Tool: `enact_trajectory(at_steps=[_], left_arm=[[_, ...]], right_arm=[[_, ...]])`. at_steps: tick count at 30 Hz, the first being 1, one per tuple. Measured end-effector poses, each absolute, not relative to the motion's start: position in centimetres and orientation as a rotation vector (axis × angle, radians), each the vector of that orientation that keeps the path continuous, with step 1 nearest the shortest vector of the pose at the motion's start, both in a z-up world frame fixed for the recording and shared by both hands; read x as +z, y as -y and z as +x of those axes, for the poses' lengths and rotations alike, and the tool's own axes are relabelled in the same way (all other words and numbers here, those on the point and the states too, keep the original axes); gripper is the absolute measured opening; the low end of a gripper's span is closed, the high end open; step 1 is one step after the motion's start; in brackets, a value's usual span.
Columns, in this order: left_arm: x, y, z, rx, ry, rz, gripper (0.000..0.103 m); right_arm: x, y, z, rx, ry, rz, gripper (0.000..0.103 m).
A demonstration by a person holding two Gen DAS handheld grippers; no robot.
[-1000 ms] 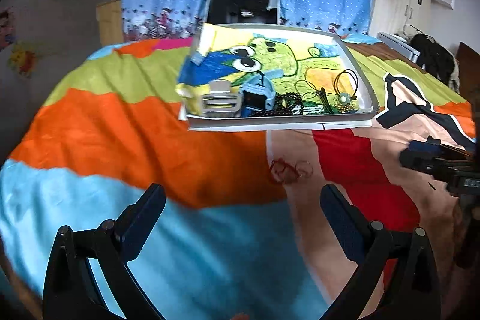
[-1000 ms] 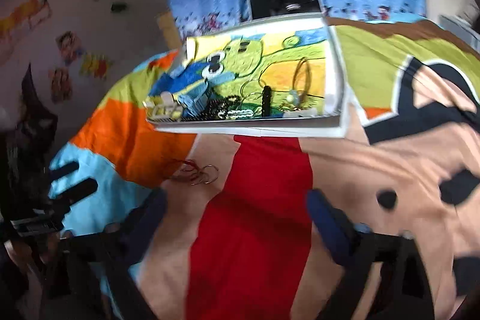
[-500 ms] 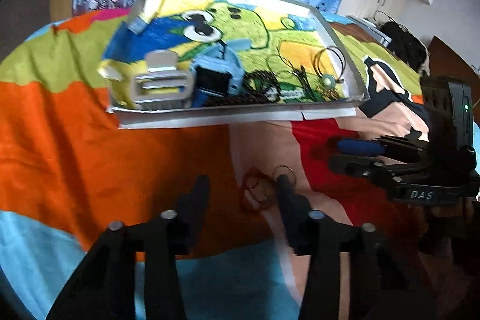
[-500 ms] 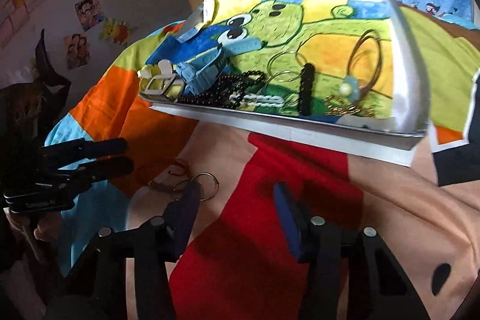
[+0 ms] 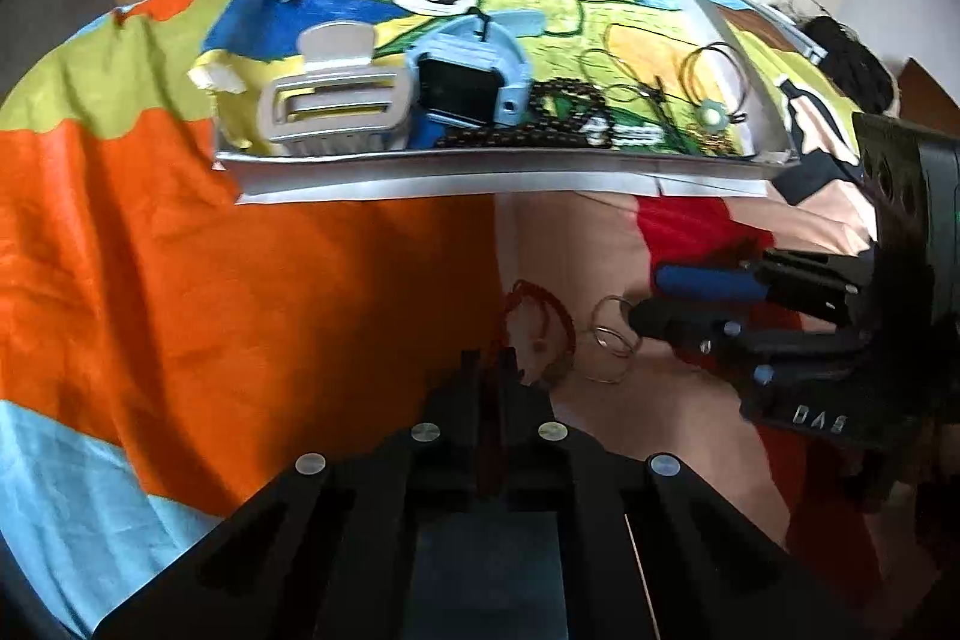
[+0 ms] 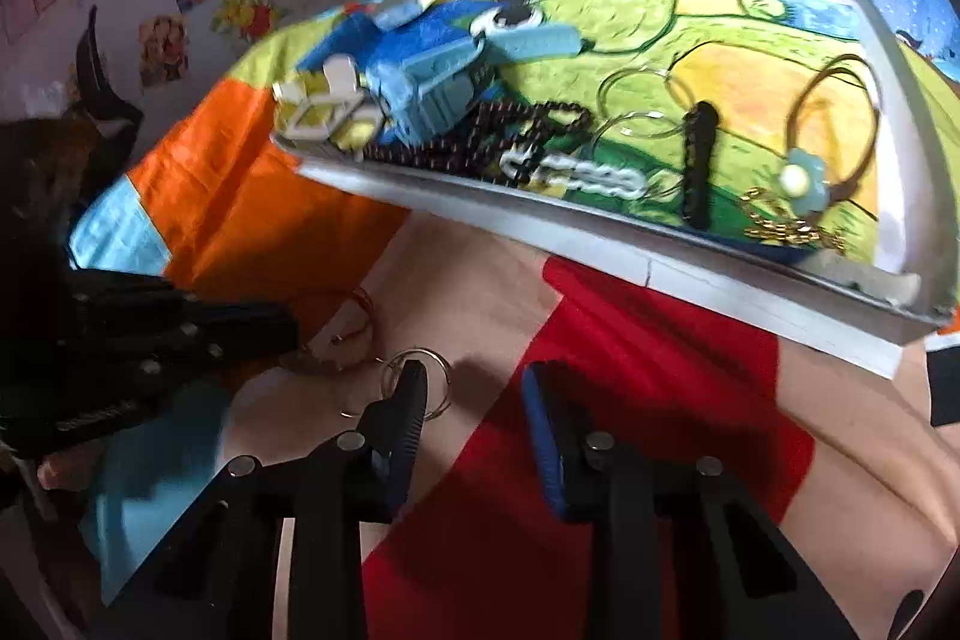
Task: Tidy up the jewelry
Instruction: 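Grasp the red bracelet with the left tool while the right tool grasps the silver key rings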
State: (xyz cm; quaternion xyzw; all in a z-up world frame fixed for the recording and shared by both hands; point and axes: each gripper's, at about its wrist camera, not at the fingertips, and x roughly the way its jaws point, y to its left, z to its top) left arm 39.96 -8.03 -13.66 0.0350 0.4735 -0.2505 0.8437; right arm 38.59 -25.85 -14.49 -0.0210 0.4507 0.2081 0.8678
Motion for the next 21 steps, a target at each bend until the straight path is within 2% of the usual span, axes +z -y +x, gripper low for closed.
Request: enact_trajectory(at_steps=[10,12,14,21], left_arm=[[-13.8,8.0,39.9,-0.466,-0.990,0.062,0.003],[-13.8,8.1,39.9,-0.464,-0.986,0.068,0.003],[-13.8,8.2,39.8,-0.461,-0.983,0.072,0.003],[-13.8,8.2,39.8,-0.465,-0.975,0.084,0.003]], right_arm=[[-15.9,24.7,38.8,0.392,-0.975,-0.133,0.030],[-16.0,24.8,38.9,0.396,-0.978,-0.124,0.023],[-16.3,24.7,39.0,0.402,-0.987,-0.115,0.009],[-16.2,24.4,38.5,0.386,-0.958,-0.147,0.004]])
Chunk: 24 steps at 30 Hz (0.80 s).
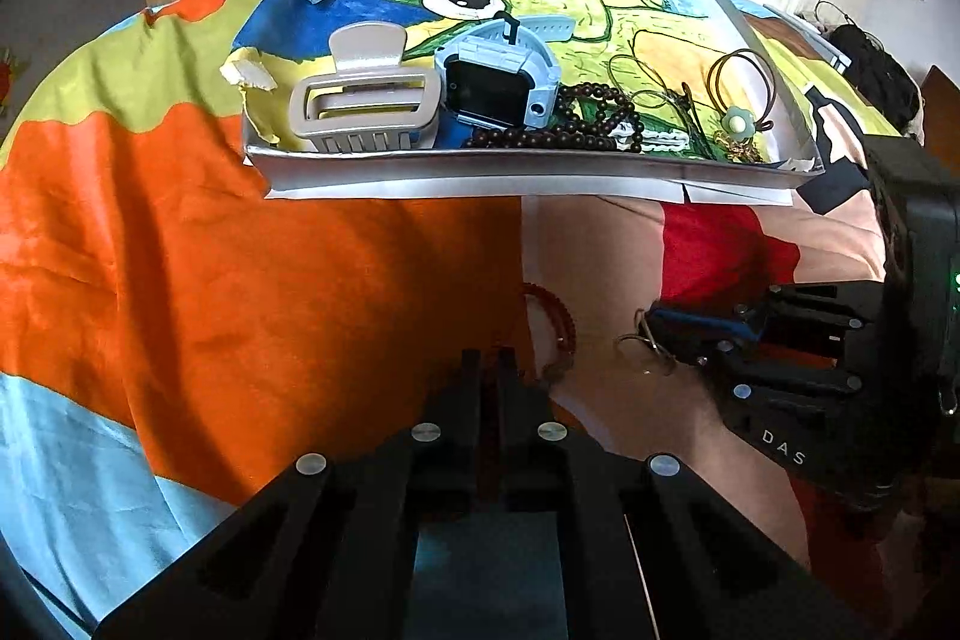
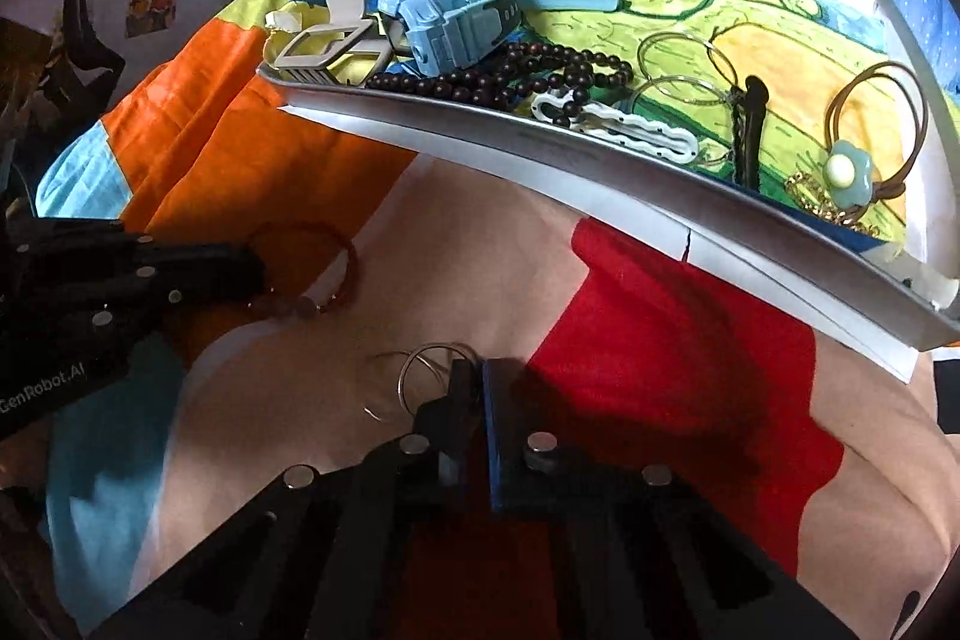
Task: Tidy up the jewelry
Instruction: 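Grasp the red bracelet with the left tool while the right tool grasps the silver key rings, then carry the bracelet and key rings into the white tray and open both tools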
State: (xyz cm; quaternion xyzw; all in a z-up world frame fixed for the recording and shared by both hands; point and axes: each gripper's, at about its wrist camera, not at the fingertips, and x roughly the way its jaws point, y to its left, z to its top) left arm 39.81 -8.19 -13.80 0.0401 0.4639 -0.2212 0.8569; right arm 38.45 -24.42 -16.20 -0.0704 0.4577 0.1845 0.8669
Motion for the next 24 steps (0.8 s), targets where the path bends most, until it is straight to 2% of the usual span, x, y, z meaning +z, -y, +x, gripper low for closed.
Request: enact_trajectory(at_steps=[10,19,24], left_arm=[[-12.9,7.8,39.4,-0.444,-0.933,0.053,0.002],[-8.9,6.3,38.0,-0.412,-0.851,-0.060,0.002],[-5.6,8.2,39.3,-0.413,-0.787,-0.055,0.002]], right_arm=[[-13.4,23.6,37.0,0.320,-0.784,-0.218,0.004],[-8.5,25.2,36.3,0.285,-0.570,-0.156,0.004],[-5.6,27.5,37.8,0.262,-0.457,-0.060,0.004]])
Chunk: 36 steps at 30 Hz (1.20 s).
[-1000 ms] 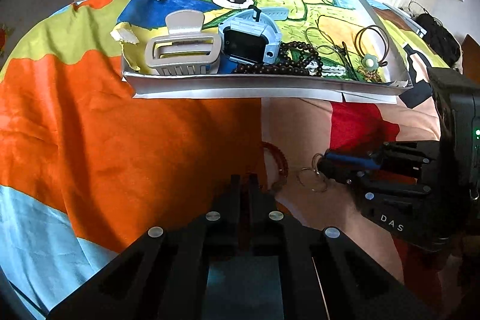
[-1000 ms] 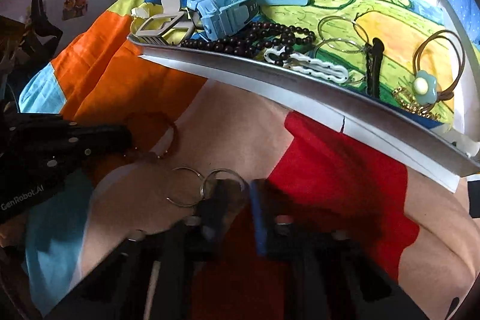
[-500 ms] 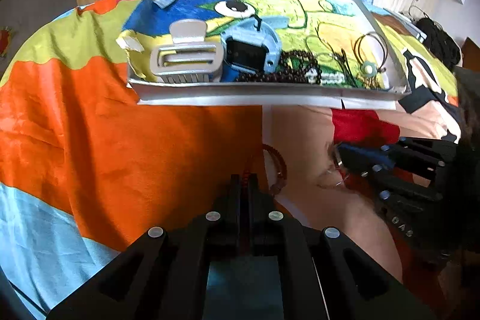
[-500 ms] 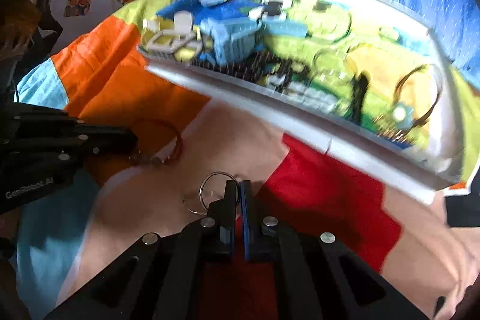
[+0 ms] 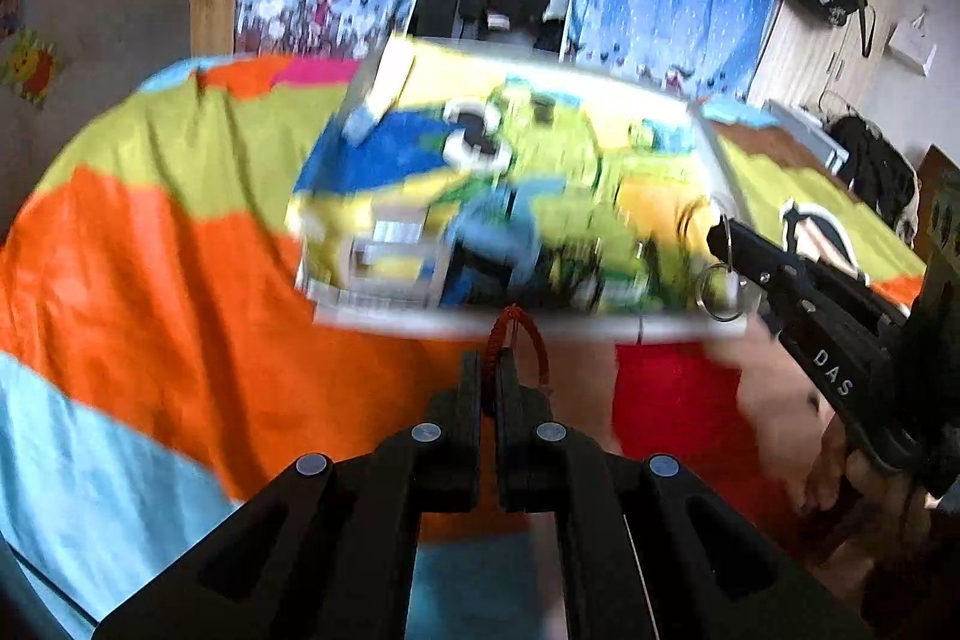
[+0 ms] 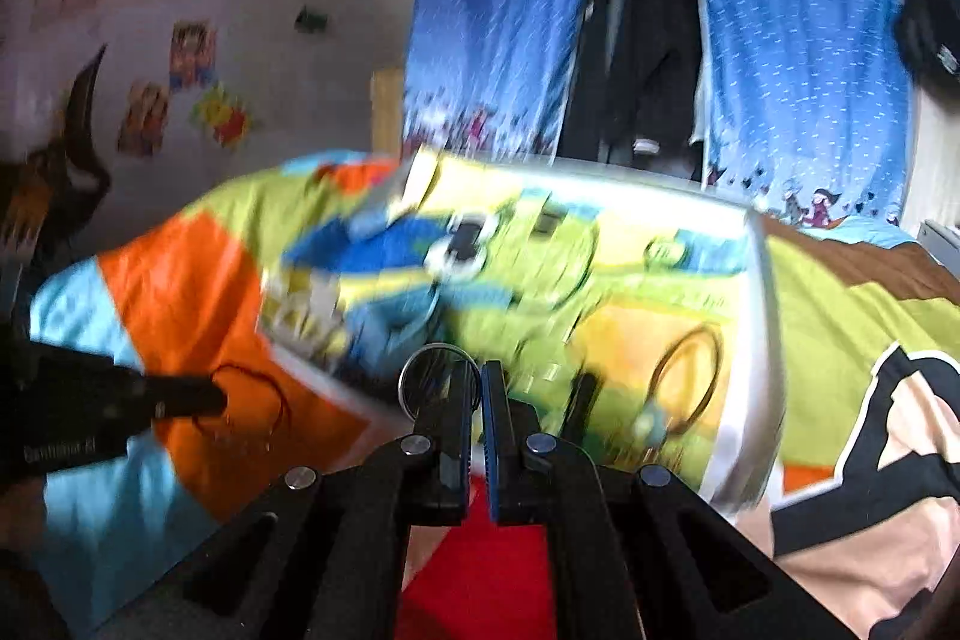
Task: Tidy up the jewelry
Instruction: 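Carry the bracelet and key rings into the white tray and open both tools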
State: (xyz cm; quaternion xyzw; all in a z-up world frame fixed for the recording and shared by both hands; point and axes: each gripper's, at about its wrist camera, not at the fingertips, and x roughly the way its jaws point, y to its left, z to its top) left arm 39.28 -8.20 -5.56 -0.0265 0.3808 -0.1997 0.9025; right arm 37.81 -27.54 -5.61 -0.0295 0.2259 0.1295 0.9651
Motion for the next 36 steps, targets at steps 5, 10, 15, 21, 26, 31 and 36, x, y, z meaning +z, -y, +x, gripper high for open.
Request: enact_trajectory(at_steps=[5,10,15,21,26,31,36], left_arm=[[-2.4,11.9,43.0,-0.440,-0.716,-0.061,0.002],[-2.2,16.2,47.3,-0.487,-0.720,-0.054,0.002],[-4.5,20.6,50.6,-0.512,-0.789,-0.030,0.002],[-7.4,22.2,52.6,-0.474,-0.868,0.003,0.002],[-8.5,21.4,53.4,-0.467,-0.916,-0.041,0.003],[-7.9,20.3,53.5,-0.454,-0.921,-0.083,0.010],[-6.3,19.3,52.7,-0.426,-0.900,-0.111,0.046]], right_arm=[[-4.3,31.5,41.1,0.191,-0.417,0.047,0.004],[-4.3,36.2,43.9,0.102,-0.445,0.136,0.004],[-6.1,37.8,45.2,0.070,-0.547,0.141,0.004],[-7.5,38.2,46.0,0.049,-0.602,0.115,0.004],[-8.2,38.4,46.4,0.046,-0.634,0.123,0.005],[-8.2,38.4,46.3,0.040,-0.642,0.108,0.009],[-7.7,38.3,45.9,0.043,-0.632,0.093,0.019]])
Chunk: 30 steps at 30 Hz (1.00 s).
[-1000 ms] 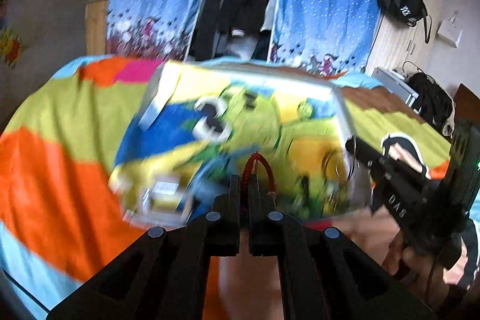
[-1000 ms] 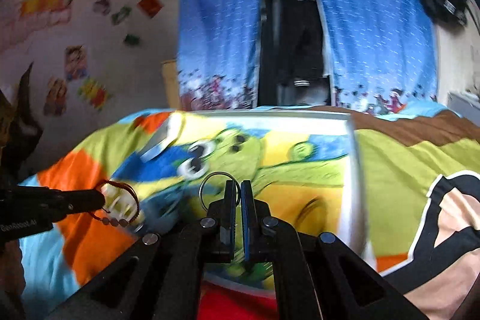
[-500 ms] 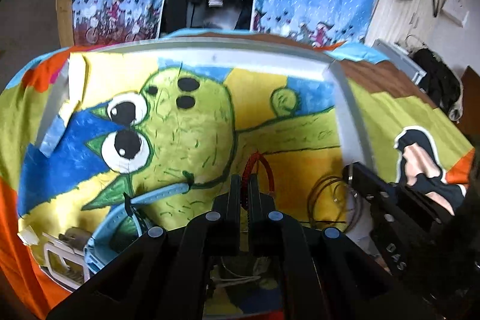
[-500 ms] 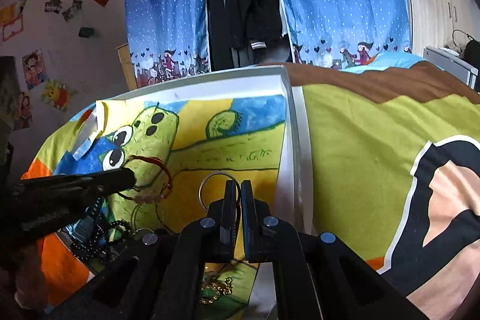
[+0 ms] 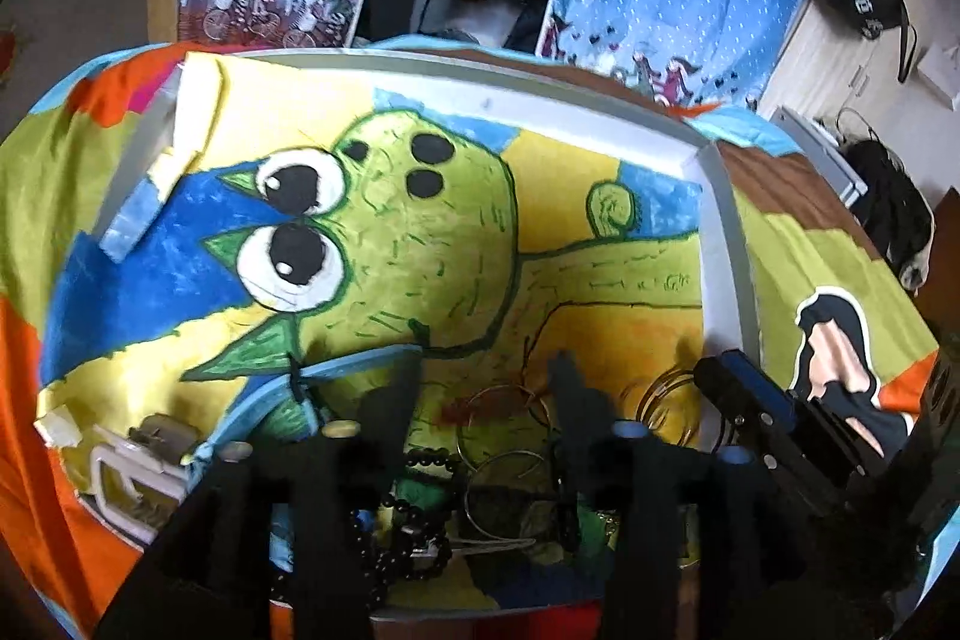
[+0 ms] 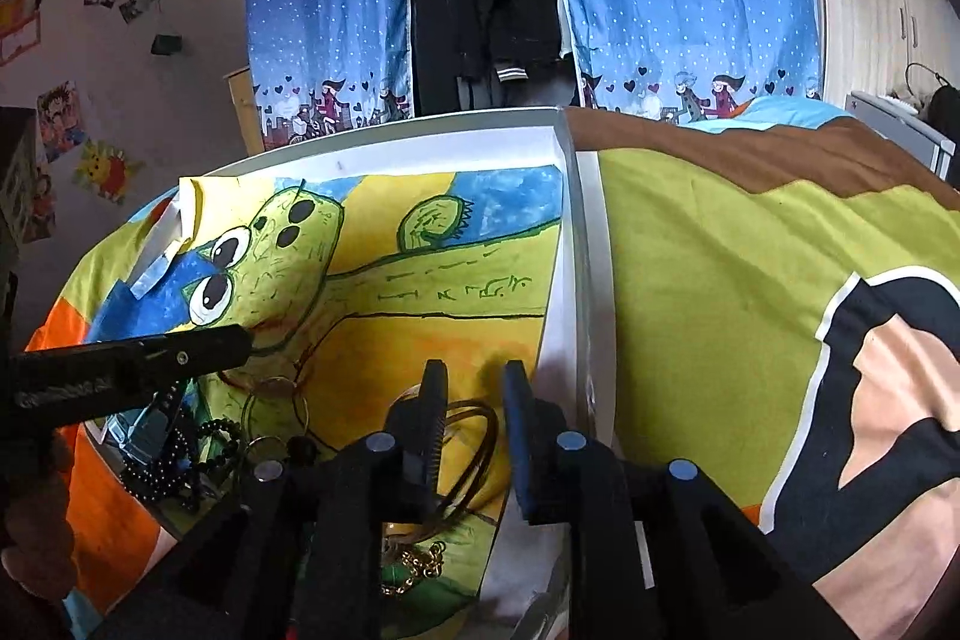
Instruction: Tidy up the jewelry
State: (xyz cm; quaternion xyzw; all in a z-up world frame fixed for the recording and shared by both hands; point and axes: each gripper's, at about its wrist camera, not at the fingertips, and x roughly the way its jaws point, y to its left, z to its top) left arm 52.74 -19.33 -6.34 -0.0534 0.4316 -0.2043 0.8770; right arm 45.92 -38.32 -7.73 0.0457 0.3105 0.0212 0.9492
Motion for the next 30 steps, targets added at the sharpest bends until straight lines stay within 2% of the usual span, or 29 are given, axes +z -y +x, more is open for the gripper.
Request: enact_trajectory(at_steps=[5,6,10,12,14,15,16,22,30], left_arm=[[-4.4,18.8,51.5,-0.388,-0.873,-0.098,0.050],[-4.0,18.7,51.2,-0.380,-0.864,-0.099,0.055],[-2.1,17.7,49.2,-0.335,-0.785,-0.109,0.077],[-0.9,17.0,47.8,-0.319,-0.741,-0.108,0.077],[0.1,16.6,46.7,-0.301,-0.711,-0.095,0.082],[0.6,16.4,46.2,-0.289,-0.696,-0.086,0.094],[1.2,16.1,45.6,-0.275,-0.676,-0.080,0.102],[3.5,14.6,42.0,-0.233,-0.567,-0.059,0.102],[5.6,12.2,36.5,-0.200,-0.475,-0.047,0.102]], right_arm=[[-6.4,38.4,44.9,0.045,-0.580,0.098,0.042],[-6.1,38.4,44.7,0.046,-0.570,0.100,0.044],[-4.3,38.5,43.2,0.055,-0.505,0.119,0.067],[-3.3,38.6,42.3,0.066,-0.467,0.133,0.074],[-2.3,38.4,41.5,0.074,-0.434,0.134,0.080],[-1.8,38.3,40.9,0.075,-0.414,0.130,0.081],[-1.5,38.2,40.5,0.076,-0.398,0.126,0.086],[0.7,37.4,36.7,0.083,-0.294,0.119,0.103],[2.7,36.7,31.7,0.080,-0.199,0.124,0.103]])
